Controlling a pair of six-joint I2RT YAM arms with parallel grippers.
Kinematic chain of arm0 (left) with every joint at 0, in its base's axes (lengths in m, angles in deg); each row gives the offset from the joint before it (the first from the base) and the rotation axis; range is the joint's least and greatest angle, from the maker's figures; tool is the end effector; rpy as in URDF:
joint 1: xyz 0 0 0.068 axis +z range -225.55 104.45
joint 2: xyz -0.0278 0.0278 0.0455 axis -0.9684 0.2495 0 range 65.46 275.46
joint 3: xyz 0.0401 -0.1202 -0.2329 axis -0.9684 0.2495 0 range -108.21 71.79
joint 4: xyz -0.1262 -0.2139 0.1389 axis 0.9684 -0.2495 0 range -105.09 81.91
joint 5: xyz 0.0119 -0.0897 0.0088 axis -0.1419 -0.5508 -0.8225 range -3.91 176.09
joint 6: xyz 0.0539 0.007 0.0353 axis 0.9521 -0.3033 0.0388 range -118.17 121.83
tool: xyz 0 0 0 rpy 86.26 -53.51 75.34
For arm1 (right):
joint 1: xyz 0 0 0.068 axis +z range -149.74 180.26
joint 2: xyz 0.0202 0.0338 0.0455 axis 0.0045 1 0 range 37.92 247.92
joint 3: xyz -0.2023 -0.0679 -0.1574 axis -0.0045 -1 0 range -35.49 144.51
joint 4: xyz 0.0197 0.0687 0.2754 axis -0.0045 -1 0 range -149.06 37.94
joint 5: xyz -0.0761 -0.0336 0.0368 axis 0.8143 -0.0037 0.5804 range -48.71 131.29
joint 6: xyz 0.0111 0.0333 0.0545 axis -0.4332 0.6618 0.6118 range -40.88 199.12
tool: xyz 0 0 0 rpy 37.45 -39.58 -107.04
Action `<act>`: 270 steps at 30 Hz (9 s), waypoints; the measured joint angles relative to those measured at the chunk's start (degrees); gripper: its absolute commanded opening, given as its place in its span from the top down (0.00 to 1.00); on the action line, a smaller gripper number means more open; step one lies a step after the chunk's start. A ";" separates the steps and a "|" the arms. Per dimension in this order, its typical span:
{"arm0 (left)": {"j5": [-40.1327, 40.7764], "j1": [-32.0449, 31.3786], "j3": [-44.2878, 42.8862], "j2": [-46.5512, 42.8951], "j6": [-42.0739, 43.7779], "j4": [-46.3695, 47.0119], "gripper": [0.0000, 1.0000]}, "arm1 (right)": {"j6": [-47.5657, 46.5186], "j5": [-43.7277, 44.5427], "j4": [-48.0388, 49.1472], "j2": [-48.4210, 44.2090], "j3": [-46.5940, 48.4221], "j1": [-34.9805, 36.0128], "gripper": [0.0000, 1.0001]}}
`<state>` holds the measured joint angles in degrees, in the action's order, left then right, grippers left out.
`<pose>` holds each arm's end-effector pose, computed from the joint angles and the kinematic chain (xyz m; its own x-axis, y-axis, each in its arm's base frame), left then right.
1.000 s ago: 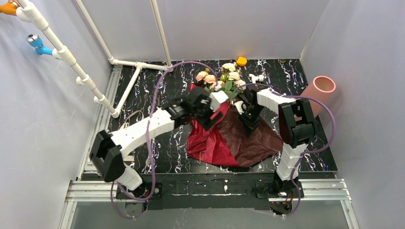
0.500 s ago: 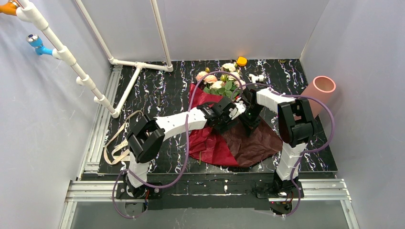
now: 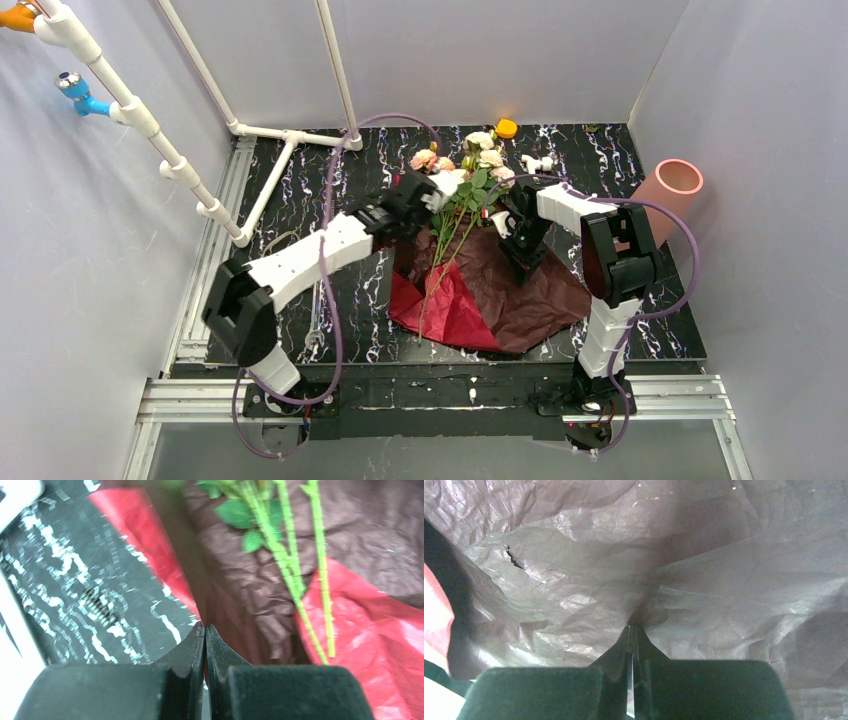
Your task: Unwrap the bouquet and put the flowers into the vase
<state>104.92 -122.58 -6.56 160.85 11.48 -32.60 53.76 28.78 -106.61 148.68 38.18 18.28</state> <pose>0.2917 -0.2893 0.2659 -0.3572 0.6163 -0.7018 0.5962 0.7289 0.3366 0.3374 0.1212 0.1150 -0.7320 -0.6780 -0.0671 -0.6749 0.7080 0.2079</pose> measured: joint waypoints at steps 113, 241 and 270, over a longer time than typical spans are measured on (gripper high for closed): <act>-62.47 14.40 9.42 -6.86 22.23 -1.01 0.04 | 2.82 -3.56 -0.81 10.08 21.29 10.14 0.50; -57.70 3.37 27.41 -23.89 61.57 -29.55 0.19 | 4.59 -15.21 0.66 12.31 20.52 4.96 0.59; -25.18 16.63 17.09 -20.76 -1.84 4.09 0.02 | 19.54 4.39 3.17 10.69 33.83 10.19 0.60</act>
<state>79.74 -105.94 10.53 140.09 9.65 -28.52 73.30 33.17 -103.44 159.37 72.01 28.46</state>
